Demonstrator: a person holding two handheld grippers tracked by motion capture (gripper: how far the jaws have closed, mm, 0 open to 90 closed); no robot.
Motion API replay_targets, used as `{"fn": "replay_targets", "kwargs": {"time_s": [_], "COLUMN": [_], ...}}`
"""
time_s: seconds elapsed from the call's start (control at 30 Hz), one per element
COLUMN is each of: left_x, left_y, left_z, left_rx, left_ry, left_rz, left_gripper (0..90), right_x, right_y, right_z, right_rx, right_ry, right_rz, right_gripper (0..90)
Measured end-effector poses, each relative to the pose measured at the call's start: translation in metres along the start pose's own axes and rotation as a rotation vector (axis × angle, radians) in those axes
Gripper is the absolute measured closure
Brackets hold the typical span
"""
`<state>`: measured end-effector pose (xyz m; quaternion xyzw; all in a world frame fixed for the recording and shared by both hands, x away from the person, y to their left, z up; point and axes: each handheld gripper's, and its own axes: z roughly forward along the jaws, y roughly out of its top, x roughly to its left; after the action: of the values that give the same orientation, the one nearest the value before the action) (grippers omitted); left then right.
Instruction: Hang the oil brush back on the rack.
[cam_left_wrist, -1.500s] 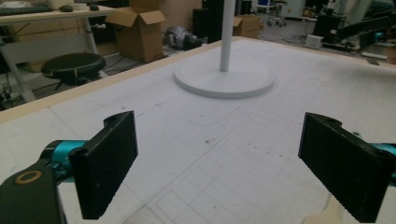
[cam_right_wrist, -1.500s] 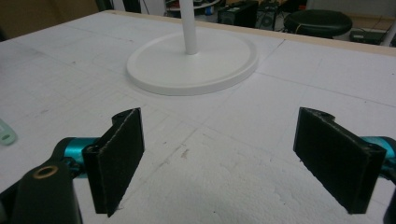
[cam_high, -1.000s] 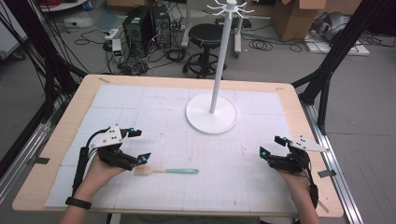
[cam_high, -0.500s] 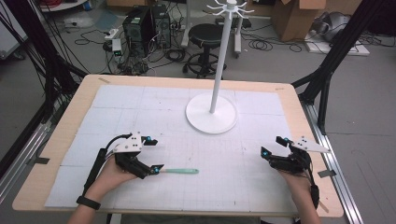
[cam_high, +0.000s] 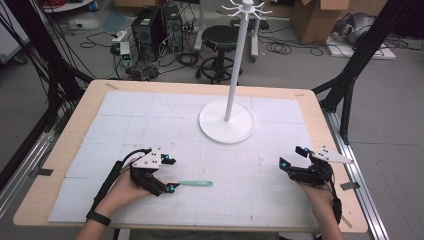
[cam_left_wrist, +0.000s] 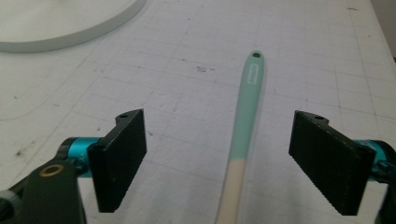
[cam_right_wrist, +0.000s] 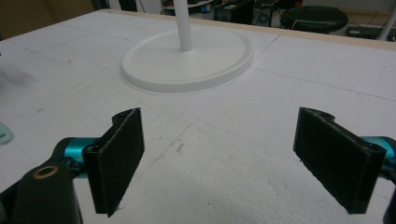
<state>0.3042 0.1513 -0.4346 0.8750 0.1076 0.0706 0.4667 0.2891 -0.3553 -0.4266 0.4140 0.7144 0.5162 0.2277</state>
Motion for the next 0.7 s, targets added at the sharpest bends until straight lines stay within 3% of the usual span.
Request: {"fn": "replay_targets", "kwargs": {"time_s": [0.2,0.53,0.7], "left_x": [-0.0016,-0.0021,-0.0017], "left_y": [0.0000,-0.0027,-0.0031], "left_z": [0.0026,0.0083,0.0080], "left_rx": [0.021,0.064,0.082], "left_ry": [-0.012,-0.053,-0.047], "left_rz": [0.026,0.008,0.023], "left_gripper": [29.0,39.4,47.7], "right_x": [0.0006,-0.0002,0.0004], "right_y": [-0.0001,0.0000,-0.0002], "right_z": [0.0001,-0.0001,0.0004], "right_rx": [0.005,0.001,0.006], "right_ry": [0.001,0.002,0.007], "right_rz": [0.003,0.000,0.001], "right_gripper": [15.7,15.7,15.7]}}
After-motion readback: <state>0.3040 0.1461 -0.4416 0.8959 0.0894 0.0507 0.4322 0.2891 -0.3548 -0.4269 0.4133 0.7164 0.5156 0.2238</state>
